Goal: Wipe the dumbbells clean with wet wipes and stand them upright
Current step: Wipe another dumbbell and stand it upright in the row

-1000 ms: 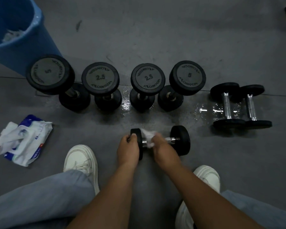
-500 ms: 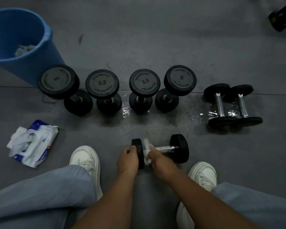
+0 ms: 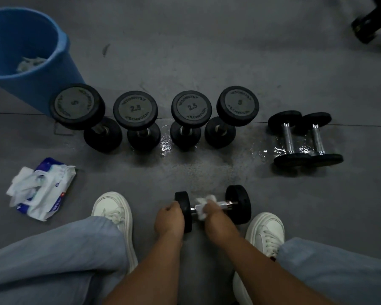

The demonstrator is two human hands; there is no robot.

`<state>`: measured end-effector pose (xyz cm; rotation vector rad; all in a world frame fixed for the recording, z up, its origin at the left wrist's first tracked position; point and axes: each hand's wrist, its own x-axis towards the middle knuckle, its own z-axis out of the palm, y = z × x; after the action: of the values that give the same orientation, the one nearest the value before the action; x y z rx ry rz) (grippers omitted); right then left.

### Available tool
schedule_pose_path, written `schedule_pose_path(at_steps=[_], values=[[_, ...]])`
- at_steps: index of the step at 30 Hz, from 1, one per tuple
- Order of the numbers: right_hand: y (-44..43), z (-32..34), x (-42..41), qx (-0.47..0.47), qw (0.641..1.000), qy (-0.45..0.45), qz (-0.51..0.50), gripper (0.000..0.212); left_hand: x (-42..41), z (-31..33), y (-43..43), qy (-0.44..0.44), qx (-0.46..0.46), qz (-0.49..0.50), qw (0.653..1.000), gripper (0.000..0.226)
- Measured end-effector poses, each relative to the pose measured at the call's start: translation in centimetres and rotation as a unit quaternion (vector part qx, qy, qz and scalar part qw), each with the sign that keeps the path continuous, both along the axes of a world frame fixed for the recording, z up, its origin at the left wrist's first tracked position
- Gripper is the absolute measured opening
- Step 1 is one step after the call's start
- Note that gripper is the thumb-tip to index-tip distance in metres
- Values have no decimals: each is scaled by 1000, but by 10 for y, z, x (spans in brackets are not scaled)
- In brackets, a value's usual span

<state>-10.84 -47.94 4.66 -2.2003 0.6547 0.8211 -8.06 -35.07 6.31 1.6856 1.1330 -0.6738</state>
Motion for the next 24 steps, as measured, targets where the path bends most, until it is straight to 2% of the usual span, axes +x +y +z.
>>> schedule_pose_path(at_steps=[2, 3, 5, 7, 8, 9, 12, 13, 15, 18, 19, 20, 21, 22, 23, 24], values=[[7, 5, 5, 24, 999, -9, 45, 8, 1, 1, -1, 16, 7, -15, 1000, 44], [1, 8, 8, 4, 998, 5, 56, 10, 1, 1, -2, 23, 6, -18, 1000, 48], [-17, -1, 3, -67, 996, 26, -59, 23, 0, 2, -1, 29, 3, -24, 999, 56], [-15, 5, -13, -61, 996, 29, -63, 51, 0, 3, -3, 28, 0, -36, 999, 63], [-13, -8, -19, -28, 999, -14, -33, 58, -1, 4, -5, 28, -3, -39, 999, 65], [-10, -16, -20, 3, 999, -44, -22, 52, -3, 3, -7, 31, -9, -38, 999, 66], [-16, -5, -10, -59, 991, -49, 106, 12, -7, -3, -10, 39, -24, -34, 998, 59], [-21, 2, -8, -98, 990, -56, 84, 8, -7, -3, -8, 40, -27, -28, 998, 55], [-22, 3, -14, -133, 986, -55, 85, 23, -7, 1, -6, 36, -27, -21, 999, 48], [1, 6, -16, -43, 971, -82, 221, 23, -6, 2, -1, 13, -24, -39, 999, 47], [-2, 5, -12, -37, 966, -108, 230, 21, -6, 0, 1, -5, -25, -38, 999, 47], [-10, 0, -6, -72, 965, -114, 227, 14, -6, 0, 3, -27, -28, -25, 999, 44], [-21, -3, -4, -108, 973, -107, 173, 11, -6, 1, 4, -43, -38, 1, 998, 40], [-27, -8, -4, -148, 973, -96, 146, 21, -6, 1, 4, -59, -53, 29, 996, 37], [-27, -8, -4, -170, 971, -69, 154, 29, -5, 2, 3, -73, -71, 53, 993, 38], [-25, -10, -2, -155, 962, -94, 203, 31, -4, 3, 0, -81, -88, 64, 991, 41]])
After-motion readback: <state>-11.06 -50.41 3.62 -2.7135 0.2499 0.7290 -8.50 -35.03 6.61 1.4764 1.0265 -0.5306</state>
